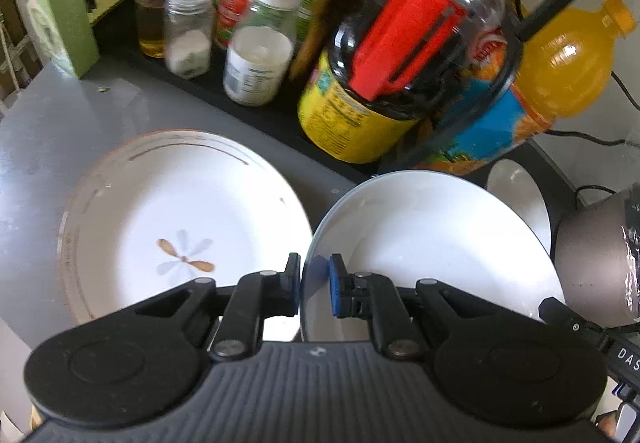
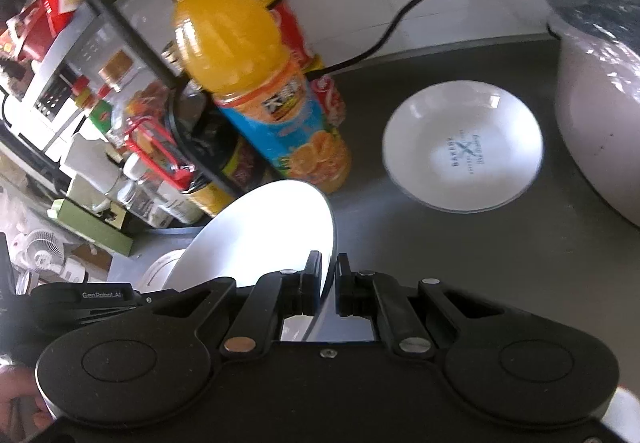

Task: Organize plates and bowls
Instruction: 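Lift the 'Sweet' plate with both tools and lower it onto the flower-patterned plate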

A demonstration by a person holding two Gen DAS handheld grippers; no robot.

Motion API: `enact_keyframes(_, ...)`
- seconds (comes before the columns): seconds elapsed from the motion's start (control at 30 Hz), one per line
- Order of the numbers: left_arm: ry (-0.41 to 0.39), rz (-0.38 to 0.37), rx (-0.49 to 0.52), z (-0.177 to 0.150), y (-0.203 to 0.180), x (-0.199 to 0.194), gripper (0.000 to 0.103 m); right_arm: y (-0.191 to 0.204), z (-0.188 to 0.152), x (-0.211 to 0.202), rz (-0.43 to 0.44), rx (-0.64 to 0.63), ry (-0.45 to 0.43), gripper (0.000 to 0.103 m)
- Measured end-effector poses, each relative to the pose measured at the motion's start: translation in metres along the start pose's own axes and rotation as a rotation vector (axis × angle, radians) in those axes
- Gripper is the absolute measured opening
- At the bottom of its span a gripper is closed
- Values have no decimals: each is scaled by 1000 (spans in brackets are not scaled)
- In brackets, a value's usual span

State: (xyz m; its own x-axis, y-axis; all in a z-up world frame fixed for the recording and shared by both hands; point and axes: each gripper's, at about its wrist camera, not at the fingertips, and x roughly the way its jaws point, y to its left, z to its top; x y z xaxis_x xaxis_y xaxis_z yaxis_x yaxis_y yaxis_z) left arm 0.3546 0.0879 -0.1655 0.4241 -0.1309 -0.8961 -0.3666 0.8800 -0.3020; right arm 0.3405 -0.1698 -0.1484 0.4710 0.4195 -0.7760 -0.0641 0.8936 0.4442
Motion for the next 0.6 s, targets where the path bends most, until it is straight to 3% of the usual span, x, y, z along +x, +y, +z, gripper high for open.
enact_keyframes(0.6, -33, 49, -112, 6, 82, -28, 13, 72, -11, 30, 48, -111, 71, 7)
